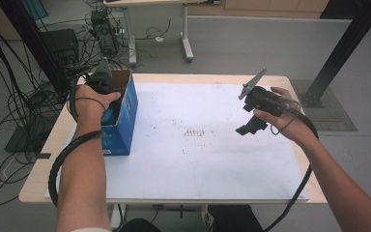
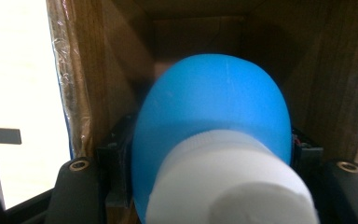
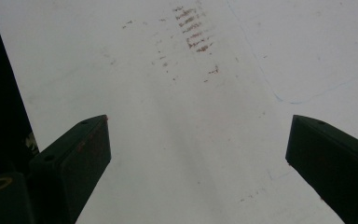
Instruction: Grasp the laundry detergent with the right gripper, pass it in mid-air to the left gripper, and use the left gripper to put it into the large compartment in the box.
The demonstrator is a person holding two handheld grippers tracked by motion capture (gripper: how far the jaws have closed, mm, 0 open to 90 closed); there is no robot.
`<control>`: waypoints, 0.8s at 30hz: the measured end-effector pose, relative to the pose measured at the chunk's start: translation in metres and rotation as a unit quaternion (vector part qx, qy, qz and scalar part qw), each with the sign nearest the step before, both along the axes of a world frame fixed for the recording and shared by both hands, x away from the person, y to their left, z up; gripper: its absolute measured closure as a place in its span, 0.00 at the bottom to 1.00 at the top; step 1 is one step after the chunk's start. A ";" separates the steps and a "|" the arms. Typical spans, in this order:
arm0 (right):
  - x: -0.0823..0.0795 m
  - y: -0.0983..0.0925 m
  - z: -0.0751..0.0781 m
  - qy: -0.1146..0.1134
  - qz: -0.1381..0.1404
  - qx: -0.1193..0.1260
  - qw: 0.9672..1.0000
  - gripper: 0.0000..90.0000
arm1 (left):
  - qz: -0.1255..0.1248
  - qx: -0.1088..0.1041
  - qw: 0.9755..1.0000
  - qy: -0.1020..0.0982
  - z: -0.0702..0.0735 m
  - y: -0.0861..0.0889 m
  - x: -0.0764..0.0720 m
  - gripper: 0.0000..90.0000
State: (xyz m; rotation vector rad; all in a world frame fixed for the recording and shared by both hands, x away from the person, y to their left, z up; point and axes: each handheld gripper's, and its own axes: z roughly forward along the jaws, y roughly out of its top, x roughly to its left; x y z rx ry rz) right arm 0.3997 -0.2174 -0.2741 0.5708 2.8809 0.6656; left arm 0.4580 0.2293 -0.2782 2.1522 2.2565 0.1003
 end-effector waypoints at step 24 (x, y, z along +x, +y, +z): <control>0.000 0.002 0.001 0.001 0.004 -0.003 1.000 0.07 | -0.001 0.001 1.000 -0.001 -0.001 0.000 0.000 0.40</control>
